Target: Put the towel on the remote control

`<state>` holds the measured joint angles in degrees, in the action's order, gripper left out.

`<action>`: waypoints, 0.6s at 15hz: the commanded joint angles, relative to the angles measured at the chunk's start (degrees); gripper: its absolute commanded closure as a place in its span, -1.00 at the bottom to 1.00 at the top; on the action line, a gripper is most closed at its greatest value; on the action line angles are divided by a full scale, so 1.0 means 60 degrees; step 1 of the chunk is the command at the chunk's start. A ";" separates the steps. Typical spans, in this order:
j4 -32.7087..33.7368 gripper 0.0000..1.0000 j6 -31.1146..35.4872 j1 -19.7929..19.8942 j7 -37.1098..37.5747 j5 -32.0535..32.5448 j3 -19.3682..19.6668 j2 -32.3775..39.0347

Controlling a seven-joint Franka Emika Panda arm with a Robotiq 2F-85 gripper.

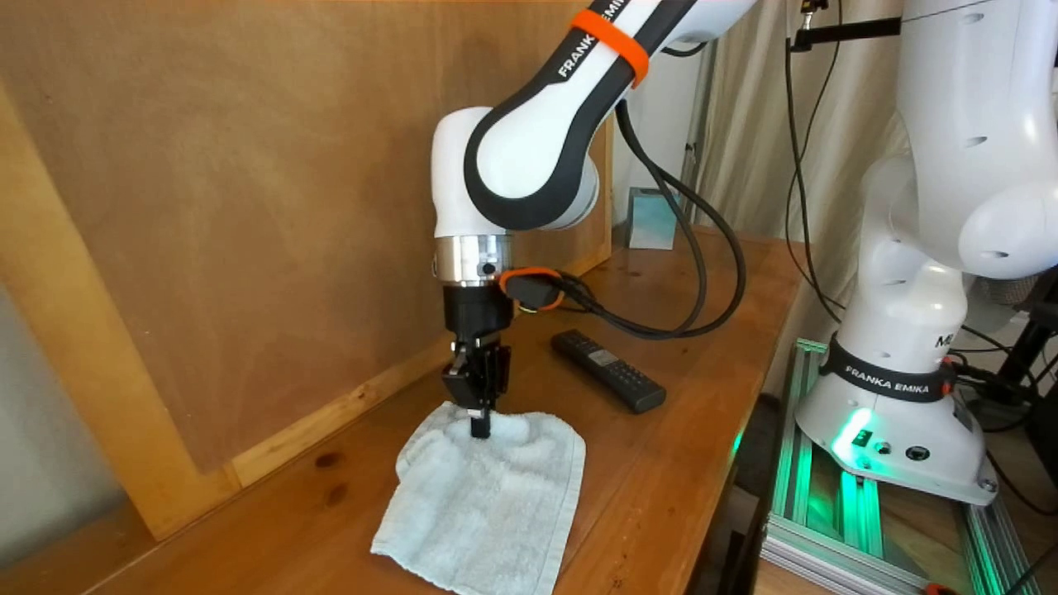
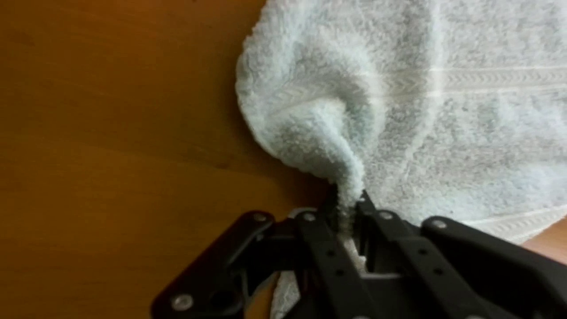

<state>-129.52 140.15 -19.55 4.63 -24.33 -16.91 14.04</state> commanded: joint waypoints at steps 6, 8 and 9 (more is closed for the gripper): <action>-0.0438 0.96 -0.2165 -0.0797 0.5646 0.1612 -0.0223 -0.2568; -0.0426 0.96 -0.3343 -0.0697 0.6447 0.1488 -0.0450 -0.3202; -0.0387 0.96 -0.3891 -0.0629 0.6704 0.1601 -0.0529 -0.3432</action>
<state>-130.42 124.44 -24.21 38.48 -16.50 -18.88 -0.60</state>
